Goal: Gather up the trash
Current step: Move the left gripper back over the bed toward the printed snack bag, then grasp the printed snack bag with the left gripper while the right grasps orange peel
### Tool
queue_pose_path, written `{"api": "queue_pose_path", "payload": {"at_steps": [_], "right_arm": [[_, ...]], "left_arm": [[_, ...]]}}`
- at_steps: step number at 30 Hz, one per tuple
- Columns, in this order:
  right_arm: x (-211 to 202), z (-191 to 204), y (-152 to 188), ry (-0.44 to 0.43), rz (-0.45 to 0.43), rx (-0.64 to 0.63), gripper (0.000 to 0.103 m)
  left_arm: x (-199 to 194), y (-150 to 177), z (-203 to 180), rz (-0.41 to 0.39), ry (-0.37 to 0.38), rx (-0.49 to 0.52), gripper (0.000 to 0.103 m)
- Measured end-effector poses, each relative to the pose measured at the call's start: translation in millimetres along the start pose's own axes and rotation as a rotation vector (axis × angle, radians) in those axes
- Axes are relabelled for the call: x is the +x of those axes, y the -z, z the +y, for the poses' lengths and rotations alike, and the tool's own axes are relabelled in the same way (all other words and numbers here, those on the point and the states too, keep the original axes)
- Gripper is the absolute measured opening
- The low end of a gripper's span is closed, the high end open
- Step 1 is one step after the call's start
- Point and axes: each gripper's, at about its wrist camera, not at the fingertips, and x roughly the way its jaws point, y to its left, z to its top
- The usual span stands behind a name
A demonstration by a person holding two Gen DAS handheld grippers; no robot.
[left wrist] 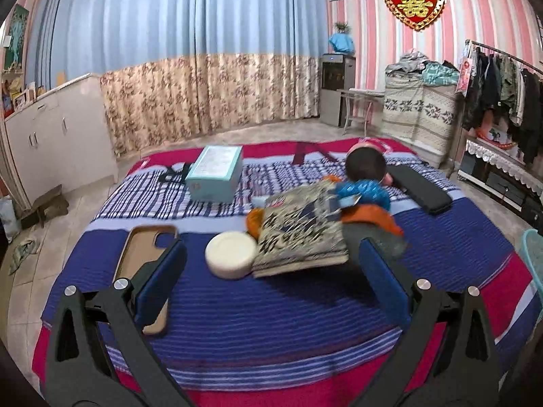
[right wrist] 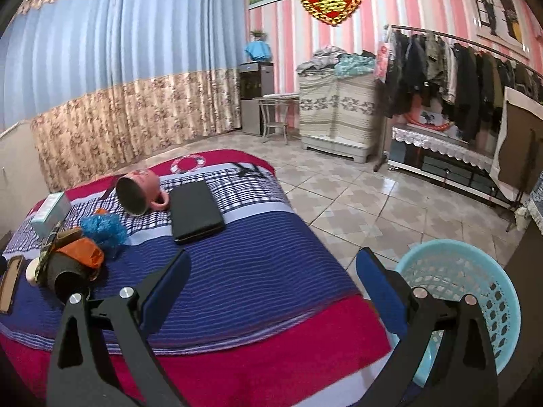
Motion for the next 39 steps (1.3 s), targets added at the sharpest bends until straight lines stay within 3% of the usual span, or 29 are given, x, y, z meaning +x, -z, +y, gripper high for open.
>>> {"api": "queue_pose_path", "payload": {"at_steps": [17,21,27,32,39], "right_arm": [[19.2,28.3,7.9,-0.012,0.062,-0.061,0.096],[20.7,36.6,7.9,-0.017,0.065,-0.090,0.096],[22.1,50.5,9.6,-0.027,0.069,-0.141,0.096],[21.6,57.8,10.5,-0.066,0.081,-0.144,0.096],[23.6,80.1,16.0,-0.107,0.100,-0.177,0.096]], "left_arm": [[47.4,11.3,-16.0,0.110,0.093,0.057,0.097],[66.8,5.3,-19.9,0.148,0.079,0.084,0.097],[68.7,-2.2,-6.6,0.155,0.160,0.040,0.078],[64.7,-5.0,-0.8,0.156,0.205,0.051,0.051],[60.2,-5.6,23.4,0.142,0.207,-0.006,0.048]]}}
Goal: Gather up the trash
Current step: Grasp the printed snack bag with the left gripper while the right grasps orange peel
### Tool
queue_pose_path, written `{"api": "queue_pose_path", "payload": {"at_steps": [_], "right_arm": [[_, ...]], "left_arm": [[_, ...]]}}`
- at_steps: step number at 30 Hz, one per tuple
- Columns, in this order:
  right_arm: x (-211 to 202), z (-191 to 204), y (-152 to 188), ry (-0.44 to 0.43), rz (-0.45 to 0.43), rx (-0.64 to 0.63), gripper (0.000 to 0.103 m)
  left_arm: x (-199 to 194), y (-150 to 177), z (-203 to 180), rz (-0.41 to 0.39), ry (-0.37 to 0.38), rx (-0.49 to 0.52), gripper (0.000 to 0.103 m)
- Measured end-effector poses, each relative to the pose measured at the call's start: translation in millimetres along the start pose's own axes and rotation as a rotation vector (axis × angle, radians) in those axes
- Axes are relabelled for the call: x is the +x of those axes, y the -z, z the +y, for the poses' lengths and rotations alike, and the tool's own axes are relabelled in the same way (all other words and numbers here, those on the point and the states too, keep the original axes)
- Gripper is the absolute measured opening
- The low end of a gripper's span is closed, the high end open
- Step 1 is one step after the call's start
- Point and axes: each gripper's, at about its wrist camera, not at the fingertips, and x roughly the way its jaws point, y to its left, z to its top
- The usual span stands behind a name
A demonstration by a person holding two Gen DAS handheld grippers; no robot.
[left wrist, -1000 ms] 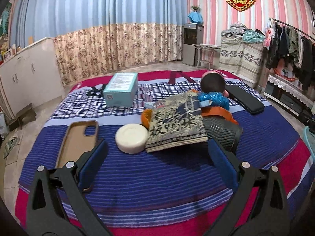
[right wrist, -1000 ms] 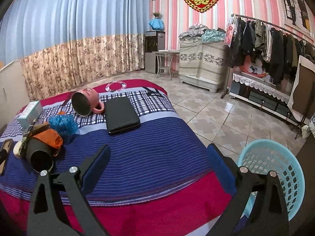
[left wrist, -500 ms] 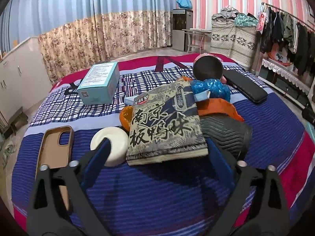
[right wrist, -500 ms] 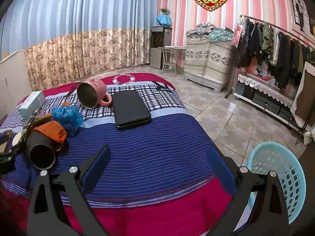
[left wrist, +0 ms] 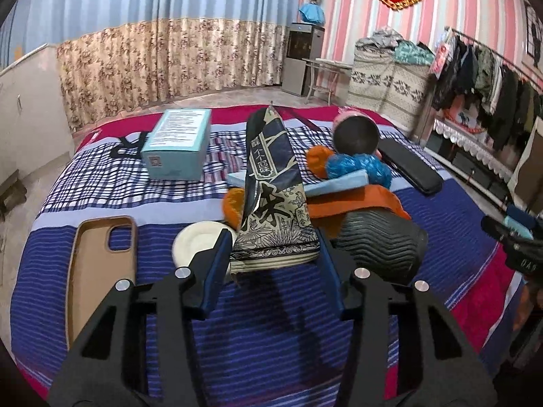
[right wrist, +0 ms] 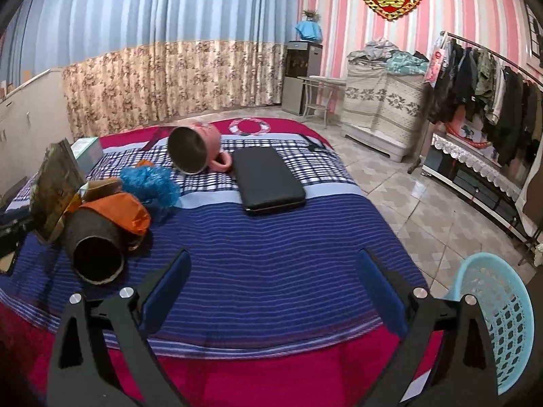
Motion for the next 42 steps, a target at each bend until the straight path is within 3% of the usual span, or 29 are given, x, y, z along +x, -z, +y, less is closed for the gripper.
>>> {"api": "queue_pose_path", "payload": {"at_steps": [13,14,15,26,32,35,38,42], "right_arm": [[4.1,32.3,-14.6,-0.094,-0.018,-0.020,0.096],[5.8,32.8,-17.7,-0.108,-0.020,-0.012,0.096],[8.8,35.1,-22.0,-0.131,-0.017,0.000,0.096],[61.8,91.8,-46.8,-0.308,0.088,-0.015,0.094],[86.5,109.1,-42.7,-0.390,0.181,-0.014,0.072],[92.3,107.8,-36.4,-0.470,0.214,0.053,0.060],[87.1,106.6,-32.6,-0.529,0.218,0.081,0.043],[75.0,103.3,-27.6,-0.521,0.187,0.070,0.026]], "left_arm": [[-30.1,-5.1,29.7,-0.078,0.022,-0.012,0.046],[-34.0,-8.1,31.5,-0.089,0.019,-0.007,0.033],[-34.8,-10.9,32.9,-0.086,0.020,0.000,0.029],[-26.1,-24.2,58.7,-0.065,-0.039,0.015,0.028],[-24.4,-27.6,68.4,-0.061,-0.052,0.005,0.028],[-24.7,-28.4,67.2,-0.064,-0.052,-0.002,0.028],[-26.8,-27.6,62.2,-0.069,-0.050,0.003,0.028],[-31.2,-26.4,54.6,-0.076,-0.051,0.021,0.028]]}}
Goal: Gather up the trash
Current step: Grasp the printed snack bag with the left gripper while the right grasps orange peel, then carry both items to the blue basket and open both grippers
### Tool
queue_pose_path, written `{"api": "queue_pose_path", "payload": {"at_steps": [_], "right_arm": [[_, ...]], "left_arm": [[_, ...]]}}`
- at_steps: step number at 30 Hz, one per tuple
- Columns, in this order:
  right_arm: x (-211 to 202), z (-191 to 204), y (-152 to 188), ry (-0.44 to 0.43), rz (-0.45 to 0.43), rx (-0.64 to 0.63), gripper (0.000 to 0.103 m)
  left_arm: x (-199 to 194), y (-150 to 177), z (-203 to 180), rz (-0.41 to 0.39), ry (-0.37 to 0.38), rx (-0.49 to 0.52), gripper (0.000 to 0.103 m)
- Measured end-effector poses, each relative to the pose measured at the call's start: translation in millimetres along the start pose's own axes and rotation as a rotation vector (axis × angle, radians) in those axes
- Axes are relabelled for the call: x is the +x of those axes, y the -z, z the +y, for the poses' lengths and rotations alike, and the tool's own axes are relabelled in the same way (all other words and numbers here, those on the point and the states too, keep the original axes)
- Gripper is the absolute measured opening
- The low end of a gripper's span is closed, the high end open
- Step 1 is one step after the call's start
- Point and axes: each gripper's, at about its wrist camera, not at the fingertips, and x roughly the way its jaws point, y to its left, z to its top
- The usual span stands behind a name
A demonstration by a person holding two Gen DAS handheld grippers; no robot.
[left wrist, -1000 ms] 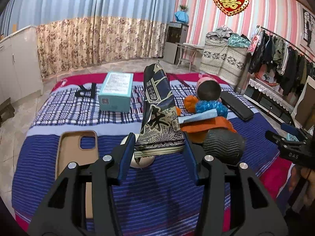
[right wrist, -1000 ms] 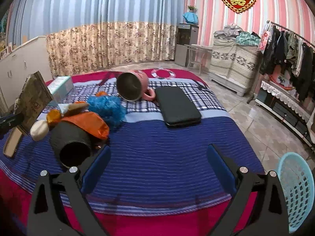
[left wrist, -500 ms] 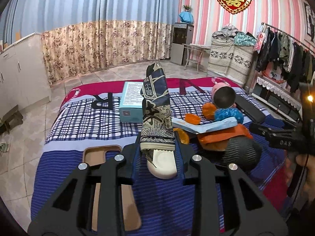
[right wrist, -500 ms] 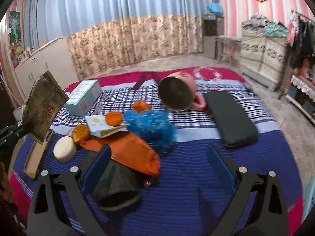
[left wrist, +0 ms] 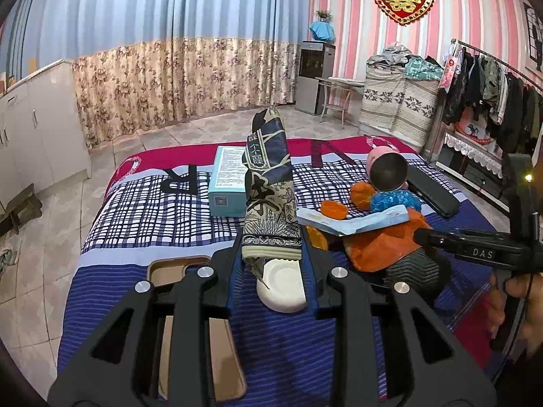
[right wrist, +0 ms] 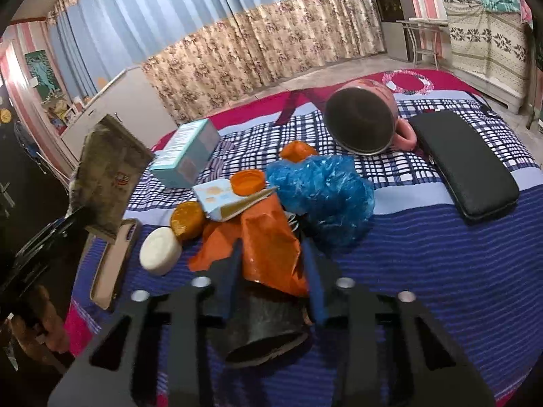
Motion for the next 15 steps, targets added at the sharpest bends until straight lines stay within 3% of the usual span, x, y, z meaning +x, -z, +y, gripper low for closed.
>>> {"api": "queue_pose_path", "payload": {"at_steps": [3,9,15], "right_arm": [[-17.0,-6.4,4.3,0.029,-0.022,-0.008,0.017],[-71.8,-36.0,7.1,0.088,-0.137,0.061,0.016],[-139.2,-53.2,14.8,0.248,-0.255,0.035,0.015]], "left_arm": [[-5.2,-1.8,-4.6,-0.008,0.002,0.001,0.028],[-16.7,-9.9,-20.2,-0.033,0.026,-0.002,0.028],[-29.7,-20.6,-57.0,-0.068,0.082,0.037,0.028]]}}
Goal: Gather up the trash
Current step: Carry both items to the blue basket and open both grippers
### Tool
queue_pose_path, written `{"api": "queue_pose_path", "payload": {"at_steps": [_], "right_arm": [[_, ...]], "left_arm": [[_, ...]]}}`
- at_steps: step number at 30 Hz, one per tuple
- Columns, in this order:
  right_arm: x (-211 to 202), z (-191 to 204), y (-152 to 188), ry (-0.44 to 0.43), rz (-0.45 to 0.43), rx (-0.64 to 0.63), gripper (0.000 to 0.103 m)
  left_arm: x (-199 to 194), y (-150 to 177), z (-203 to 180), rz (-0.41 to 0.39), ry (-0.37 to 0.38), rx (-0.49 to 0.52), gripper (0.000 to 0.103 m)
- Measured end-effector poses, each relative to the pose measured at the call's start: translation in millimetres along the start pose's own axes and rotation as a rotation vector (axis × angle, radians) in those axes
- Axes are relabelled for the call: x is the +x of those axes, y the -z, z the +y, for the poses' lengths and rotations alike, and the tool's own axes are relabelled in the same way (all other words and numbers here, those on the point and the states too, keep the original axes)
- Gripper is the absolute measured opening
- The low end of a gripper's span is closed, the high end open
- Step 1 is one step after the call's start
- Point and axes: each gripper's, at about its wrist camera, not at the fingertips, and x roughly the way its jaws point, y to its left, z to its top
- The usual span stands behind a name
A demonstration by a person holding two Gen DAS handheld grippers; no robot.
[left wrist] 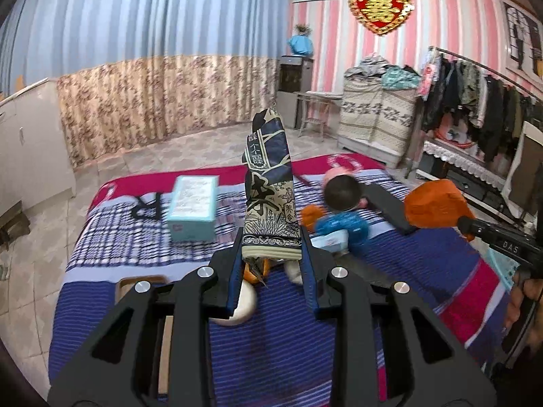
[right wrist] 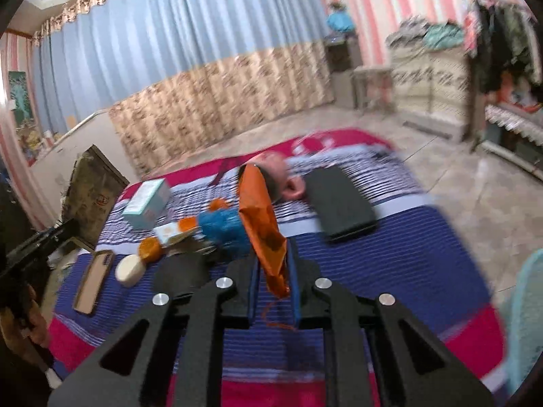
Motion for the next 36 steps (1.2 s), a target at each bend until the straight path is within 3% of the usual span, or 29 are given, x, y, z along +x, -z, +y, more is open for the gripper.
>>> {"api": "queue_pose_path", "payload": {"at_steps": [11,20,36], "right_arm": [[-88.0,-72.5,6.5,0.305,-0.110,0.021,0.015],[-121.1,-149.4,20.8,0.510,-0.127,0.118,0.015],[-153.4,-237.8,42.6,0.656,-0.137,0.284,0.015]], "left_arm": [[0.6,-11.5,-94.7,-0.020,0.152,0.083,0.028],[13.9,-9.3,-168.9,-0.007,0.253,0.157,0.028],[38.3,3.8,-289.3,0.035,0.439,0.263,0.028]]}}
